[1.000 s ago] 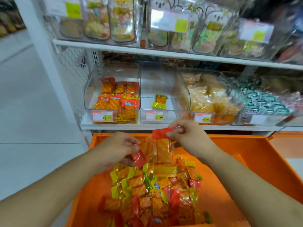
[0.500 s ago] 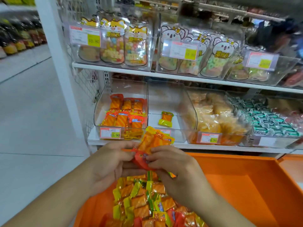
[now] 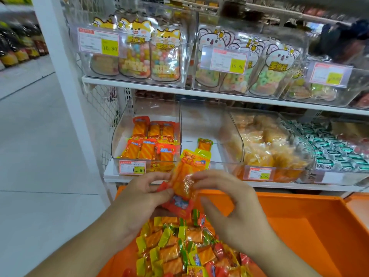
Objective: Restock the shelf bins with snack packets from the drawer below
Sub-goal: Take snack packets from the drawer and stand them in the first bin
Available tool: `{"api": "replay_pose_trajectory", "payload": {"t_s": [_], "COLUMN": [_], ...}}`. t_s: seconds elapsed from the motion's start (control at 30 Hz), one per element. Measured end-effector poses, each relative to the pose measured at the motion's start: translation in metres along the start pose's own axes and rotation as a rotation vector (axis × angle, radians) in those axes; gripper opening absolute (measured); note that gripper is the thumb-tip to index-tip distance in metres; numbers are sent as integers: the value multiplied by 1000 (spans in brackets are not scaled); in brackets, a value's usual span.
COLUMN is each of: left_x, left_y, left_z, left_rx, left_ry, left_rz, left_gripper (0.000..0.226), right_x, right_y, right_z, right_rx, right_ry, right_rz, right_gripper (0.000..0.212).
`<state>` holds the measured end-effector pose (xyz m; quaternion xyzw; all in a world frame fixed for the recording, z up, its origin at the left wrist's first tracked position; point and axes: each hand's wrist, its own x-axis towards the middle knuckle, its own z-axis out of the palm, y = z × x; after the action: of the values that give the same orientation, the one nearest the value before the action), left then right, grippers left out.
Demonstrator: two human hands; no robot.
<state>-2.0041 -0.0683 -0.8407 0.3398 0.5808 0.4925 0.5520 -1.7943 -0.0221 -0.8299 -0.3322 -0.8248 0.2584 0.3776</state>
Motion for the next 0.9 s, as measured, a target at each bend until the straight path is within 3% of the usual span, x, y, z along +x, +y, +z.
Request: {"api": "replay_pose_trajectory", "payload": {"t_s": [0.1,0.17,0.23,0.33,0.53,0.67,0.9], "left_x": [-4,-8,-12,-14,-5,-2,3], "left_y": [0,-1,-2,-1,2,2,2], "left_z": [1,4,8,9,-6,-14,-18], "left_rx": [32,65,98,57,135,373,365], "left_ry": [26,6,-25,-3,146,202,305], "left_rz": [37,47,51,54,162,313,361], "left_gripper": [35,38,37,27,32,37,39], "right_x": [7,9,8,7,9,13,14], "right_y": [3,5,4,5,19,14,4], "right_z": [1,5,7,7,-9,-21,-25], "right_rx": [85,317,476,554,564,734,882], "right_ry": [228,127,-9,4,123,103,-32], "right_rz": [361,675,804,779,710,688,712], "right_gripper": [25,36,30,12,32,35,17]}}
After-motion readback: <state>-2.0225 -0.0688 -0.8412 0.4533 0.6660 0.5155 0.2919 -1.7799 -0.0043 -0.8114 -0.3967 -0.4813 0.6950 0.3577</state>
